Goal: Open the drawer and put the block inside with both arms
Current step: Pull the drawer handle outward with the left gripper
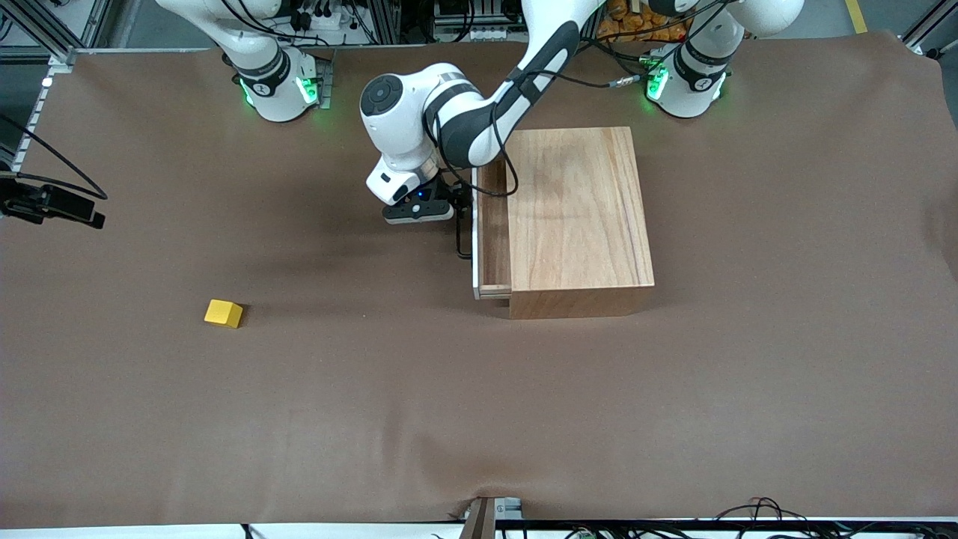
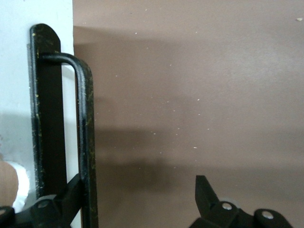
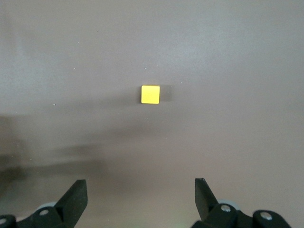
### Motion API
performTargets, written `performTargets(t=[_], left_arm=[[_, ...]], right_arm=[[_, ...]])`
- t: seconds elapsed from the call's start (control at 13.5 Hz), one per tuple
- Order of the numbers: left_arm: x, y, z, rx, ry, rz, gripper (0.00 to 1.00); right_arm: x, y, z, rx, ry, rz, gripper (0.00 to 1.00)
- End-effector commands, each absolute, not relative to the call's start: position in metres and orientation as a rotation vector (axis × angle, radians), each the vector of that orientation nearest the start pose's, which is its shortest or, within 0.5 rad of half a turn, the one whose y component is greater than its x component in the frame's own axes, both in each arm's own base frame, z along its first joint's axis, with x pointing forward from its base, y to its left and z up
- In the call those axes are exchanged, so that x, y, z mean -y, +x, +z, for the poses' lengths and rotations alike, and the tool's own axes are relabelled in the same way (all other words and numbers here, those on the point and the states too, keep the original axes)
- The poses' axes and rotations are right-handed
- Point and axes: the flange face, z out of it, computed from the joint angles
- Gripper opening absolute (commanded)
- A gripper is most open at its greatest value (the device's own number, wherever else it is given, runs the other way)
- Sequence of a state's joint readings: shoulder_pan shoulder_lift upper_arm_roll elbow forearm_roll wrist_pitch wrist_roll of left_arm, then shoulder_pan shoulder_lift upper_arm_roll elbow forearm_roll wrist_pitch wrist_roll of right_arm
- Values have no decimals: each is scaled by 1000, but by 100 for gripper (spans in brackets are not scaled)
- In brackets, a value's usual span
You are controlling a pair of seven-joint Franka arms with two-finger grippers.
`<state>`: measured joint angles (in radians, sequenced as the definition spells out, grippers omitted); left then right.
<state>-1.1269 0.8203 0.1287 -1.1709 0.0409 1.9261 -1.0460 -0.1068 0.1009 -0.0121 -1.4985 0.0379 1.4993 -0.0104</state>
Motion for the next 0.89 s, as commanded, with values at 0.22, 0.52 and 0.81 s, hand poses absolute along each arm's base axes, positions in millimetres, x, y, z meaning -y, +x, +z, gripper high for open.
performTargets(t=[0.22, 0.52, 0.81], left_arm=[[665, 379, 298, 7, -3113, -157, 100], [673, 380, 301, 34, -3188, -152, 100], [676, 381, 298, 30, -3210, -170, 100]], right_arm=[[69, 573, 598, -187, -3077, 153, 100], [68, 573, 598, -187, -3076, 155, 100], [68, 572, 596, -187, -3075, 165, 100]])
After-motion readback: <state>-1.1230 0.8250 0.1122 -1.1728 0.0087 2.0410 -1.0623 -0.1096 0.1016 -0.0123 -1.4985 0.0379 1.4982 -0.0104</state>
